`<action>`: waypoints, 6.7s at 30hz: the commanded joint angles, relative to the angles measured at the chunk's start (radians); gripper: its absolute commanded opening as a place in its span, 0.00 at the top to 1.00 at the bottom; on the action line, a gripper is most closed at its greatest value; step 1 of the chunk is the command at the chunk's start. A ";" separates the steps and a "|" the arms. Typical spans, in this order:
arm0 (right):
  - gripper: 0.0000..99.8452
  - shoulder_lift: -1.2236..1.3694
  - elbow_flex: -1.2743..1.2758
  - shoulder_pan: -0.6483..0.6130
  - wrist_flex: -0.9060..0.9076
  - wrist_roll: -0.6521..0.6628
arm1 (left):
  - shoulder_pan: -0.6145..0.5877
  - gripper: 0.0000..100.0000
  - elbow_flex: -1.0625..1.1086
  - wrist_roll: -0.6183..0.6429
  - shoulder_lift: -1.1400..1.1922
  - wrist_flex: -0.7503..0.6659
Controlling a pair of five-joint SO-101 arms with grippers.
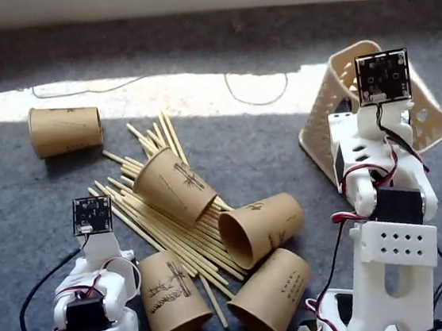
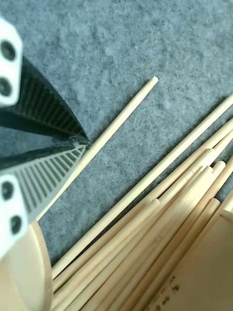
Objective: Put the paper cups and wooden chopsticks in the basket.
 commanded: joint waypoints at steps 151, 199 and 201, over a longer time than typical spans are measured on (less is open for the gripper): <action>0.78 0.337 -0.572 -0.526 0.578 0.439 | -0.002 0.99 0.019 -0.008 -0.010 0.003; 0.78 0.104 -0.157 -0.886 0.727 -0.164 | -0.002 0.99 0.019 -0.008 -0.010 0.003; 0.78 0.104 -0.111 -0.886 0.684 -0.163 | -0.002 0.99 0.019 -0.008 -0.010 0.003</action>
